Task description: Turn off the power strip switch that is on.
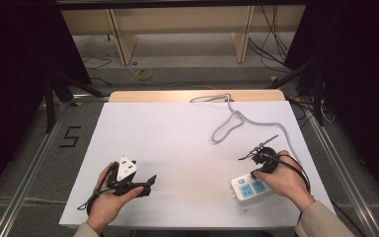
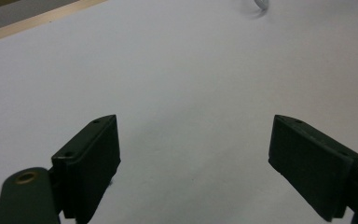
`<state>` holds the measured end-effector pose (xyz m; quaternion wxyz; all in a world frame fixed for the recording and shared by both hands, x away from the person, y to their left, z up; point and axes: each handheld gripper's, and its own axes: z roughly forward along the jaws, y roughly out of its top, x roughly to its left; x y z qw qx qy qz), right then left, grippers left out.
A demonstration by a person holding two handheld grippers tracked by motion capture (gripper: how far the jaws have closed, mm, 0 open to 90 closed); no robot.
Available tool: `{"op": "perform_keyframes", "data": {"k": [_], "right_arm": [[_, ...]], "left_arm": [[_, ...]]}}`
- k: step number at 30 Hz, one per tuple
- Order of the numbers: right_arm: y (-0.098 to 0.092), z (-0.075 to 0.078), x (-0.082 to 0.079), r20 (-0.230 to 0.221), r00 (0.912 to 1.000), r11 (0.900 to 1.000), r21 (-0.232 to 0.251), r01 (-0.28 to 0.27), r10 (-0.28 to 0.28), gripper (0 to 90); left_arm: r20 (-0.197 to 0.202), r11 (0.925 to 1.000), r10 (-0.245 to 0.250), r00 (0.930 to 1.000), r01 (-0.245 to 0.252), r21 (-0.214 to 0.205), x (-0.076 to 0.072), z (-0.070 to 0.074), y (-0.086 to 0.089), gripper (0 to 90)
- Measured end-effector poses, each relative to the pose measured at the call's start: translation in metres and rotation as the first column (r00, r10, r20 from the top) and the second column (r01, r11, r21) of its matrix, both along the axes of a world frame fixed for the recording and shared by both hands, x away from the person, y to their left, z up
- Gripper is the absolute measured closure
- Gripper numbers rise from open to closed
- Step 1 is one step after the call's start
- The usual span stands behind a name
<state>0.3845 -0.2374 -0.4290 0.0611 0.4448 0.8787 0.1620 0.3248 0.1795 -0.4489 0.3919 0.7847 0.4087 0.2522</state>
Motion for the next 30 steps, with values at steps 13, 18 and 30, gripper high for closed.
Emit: {"op": "perform_keyframes", "data": {"k": [13,18,30], "right_arm": [[0.0025,0.0000,0.0010,-0.003,1.0000,0.9998,-0.020,0.001,-0.001,90.0],[0.0032,0.0002,0.0017,-0.012,0.9999,0.9997,-0.023,0.005,-0.005,90.0],[0.0055,0.0004,0.0035,-0.023,0.9997,0.9992,-0.040,0.007,-0.008,90.0]], "left_arm": [[0.000,1.0000,0.000,1.0000,0.000,-0.001,0.0002,0.0000,-0.0001,16.0],[-0.001,1.0000,-0.002,1.0000,0.002,0.000,0.0002,0.0001,-0.0003,16.0],[0.000,1.0000,0.000,1.0000,0.000,-0.002,0.0003,0.0001,-0.0007,16.0]]}}
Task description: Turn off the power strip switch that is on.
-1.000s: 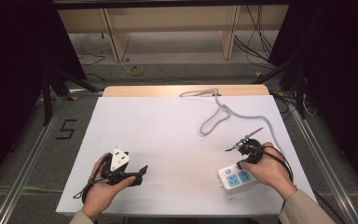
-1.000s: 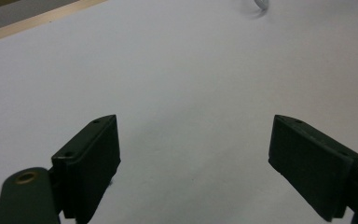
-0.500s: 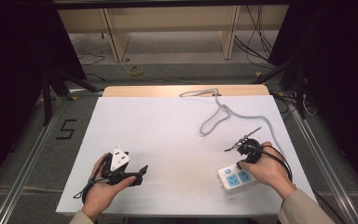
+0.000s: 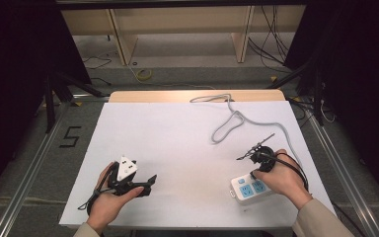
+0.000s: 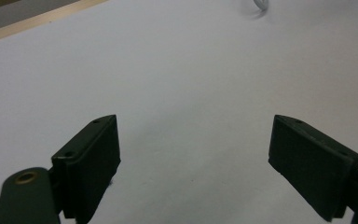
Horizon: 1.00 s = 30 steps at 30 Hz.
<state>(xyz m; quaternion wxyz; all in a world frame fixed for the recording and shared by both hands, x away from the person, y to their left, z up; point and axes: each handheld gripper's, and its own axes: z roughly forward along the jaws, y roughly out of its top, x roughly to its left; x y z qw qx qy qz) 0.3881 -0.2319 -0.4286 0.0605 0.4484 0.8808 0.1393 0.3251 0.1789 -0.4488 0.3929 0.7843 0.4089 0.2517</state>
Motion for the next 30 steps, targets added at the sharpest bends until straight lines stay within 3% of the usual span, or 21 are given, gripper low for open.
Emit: {"op": "perform_keyframes", "data": {"k": [15,30], "right_arm": [[0.0050,-0.0006,-0.0008,0.003,1.0000,0.9993,-0.036,-0.002,0.002,90.0],[0.0053,-0.0008,-0.0003,-0.001,1.0000,0.9996,-0.025,0.008,-0.008,90.0]], "left_arm": [[0.001,1.0000,-0.002,1.0000,0.002,0.002,-0.0002,0.0004,-0.0007,16.0],[0.004,1.0000,-0.001,1.0000,0.001,-0.002,-0.0003,0.0004,-0.0007,16.0]]}}
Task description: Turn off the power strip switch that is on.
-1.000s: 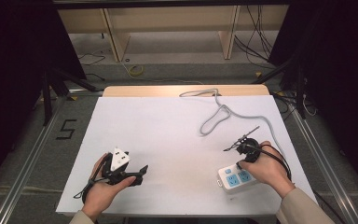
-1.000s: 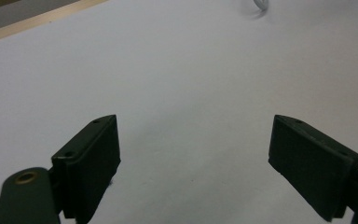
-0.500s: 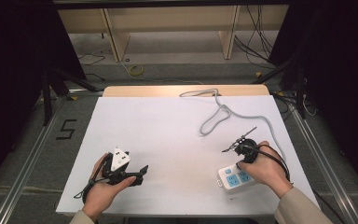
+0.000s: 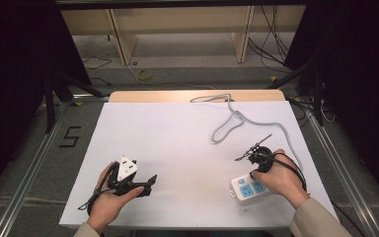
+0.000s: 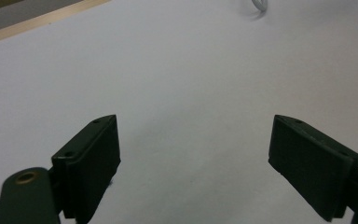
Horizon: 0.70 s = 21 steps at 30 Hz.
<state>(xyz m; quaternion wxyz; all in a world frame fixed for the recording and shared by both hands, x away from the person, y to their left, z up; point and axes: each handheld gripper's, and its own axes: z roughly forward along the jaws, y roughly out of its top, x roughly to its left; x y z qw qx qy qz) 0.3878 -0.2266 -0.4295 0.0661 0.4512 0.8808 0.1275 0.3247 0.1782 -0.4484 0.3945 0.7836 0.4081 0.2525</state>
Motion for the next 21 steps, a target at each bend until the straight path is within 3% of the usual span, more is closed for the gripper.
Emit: {"op": "perform_keyframes", "data": {"k": [21], "right_arm": [[-0.0018,0.0004,-0.0002,0.006,1.0000,0.9999,0.011,-0.005,0.005,90.0]], "left_arm": [[-0.001,1.0000,-0.001,1.0000,0.001,0.001,0.0006,-0.0003,0.0002,16.0]]}}
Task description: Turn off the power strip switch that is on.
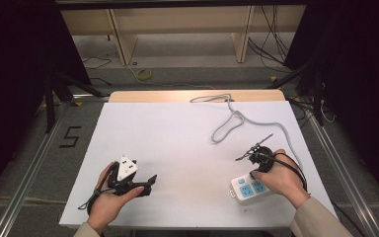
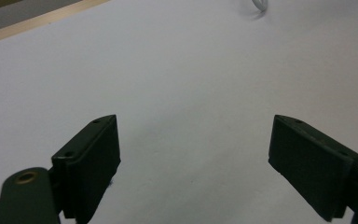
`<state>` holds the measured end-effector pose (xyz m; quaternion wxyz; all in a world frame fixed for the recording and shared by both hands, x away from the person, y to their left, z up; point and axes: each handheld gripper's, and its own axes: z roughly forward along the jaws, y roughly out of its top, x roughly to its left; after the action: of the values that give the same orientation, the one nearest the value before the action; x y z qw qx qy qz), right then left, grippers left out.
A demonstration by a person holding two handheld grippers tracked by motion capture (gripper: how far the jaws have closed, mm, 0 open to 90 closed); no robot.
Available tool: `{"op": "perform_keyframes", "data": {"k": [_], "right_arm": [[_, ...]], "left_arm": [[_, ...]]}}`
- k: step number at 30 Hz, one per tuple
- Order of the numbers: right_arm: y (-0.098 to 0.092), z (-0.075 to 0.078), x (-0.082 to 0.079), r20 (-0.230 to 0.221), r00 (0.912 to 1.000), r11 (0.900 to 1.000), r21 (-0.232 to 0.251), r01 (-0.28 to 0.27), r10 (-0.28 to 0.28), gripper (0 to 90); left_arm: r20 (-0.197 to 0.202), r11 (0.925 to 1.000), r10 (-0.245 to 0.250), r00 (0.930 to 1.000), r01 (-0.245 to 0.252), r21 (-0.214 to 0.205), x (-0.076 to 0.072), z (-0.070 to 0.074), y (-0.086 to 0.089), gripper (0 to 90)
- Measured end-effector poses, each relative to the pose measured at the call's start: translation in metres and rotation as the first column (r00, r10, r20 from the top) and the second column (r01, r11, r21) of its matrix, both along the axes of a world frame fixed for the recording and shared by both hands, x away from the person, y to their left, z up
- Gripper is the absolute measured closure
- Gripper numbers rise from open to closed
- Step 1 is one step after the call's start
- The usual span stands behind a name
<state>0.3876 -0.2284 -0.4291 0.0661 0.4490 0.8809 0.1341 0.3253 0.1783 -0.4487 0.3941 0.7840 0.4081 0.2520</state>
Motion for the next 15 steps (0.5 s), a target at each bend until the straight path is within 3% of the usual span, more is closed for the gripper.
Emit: {"op": "perform_keyframes", "data": {"k": [15], "right_arm": [[-0.0011,0.0039,-0.0002,0.009,0.9999,0.9999,0.010,-0.006,0.006,90.0]], "left_arm": [[-0.001,1.0000,-0.001,1.0000,0.001,0.001,0.0002,-0.0001,0.0001,16.0]]}}
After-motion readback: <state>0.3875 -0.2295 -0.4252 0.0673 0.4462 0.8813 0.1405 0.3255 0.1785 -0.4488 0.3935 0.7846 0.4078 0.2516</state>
